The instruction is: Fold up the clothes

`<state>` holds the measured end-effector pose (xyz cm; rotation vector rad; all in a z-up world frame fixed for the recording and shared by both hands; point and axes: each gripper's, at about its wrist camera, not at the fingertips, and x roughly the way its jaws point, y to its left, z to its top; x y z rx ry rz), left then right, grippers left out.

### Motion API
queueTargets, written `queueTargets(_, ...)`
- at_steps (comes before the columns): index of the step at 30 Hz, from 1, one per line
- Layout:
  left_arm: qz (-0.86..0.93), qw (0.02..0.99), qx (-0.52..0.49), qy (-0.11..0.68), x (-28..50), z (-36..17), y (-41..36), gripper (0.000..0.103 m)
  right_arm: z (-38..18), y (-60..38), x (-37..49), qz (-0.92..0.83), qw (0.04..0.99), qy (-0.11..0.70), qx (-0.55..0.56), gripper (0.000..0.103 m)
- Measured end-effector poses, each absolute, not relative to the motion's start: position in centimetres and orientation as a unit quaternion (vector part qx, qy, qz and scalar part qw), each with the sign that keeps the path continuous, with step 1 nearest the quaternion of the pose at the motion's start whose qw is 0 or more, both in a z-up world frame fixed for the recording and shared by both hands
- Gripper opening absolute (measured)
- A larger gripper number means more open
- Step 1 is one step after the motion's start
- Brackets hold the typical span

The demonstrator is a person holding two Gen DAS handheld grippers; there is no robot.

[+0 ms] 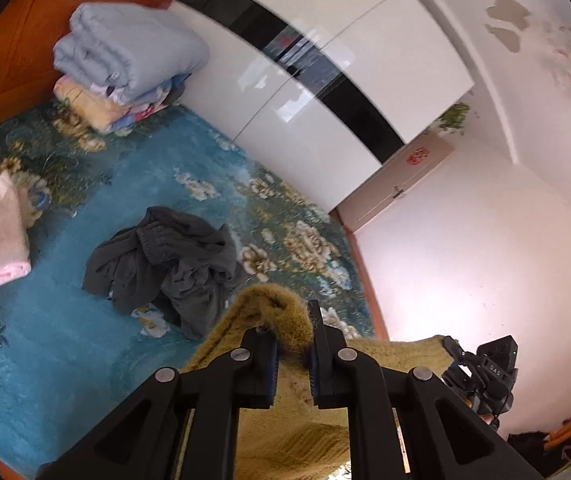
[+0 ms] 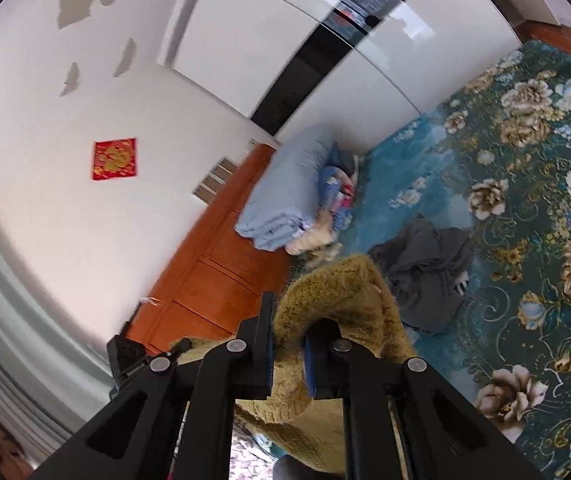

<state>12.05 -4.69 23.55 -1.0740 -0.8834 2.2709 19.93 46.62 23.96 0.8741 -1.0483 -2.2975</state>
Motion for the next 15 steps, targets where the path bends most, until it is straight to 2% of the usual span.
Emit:
queueTargets(3,0.815,0.207,-0.435,-0.322,7.2,20.0,-3.8,0.012,18.0,46.6,14.5,-0.822,0.192,-0.395,0.361,0.012)
queueTargets(7,0.803,0.184,-0.461,-0.331,3.9,13.6,-3.3,0.012,13.0,46.6,10.1,-0.829,0.155,-0.388,0.372,0.012)
queueTargets(12,0.776,0.161,-0.522,-0.316,4.5,6.9,-2.8,0.012,6.3,46.5,9.2,-0.802,0.117,-0.394,0.433,0.012)
queueTargets(15,0.743,0.128,-0.576,-0.317,6.5,0.5,-2.8,0.012,0.4,46.7,11.0,-0.765,0.092,-0.407,0.491,0.012)
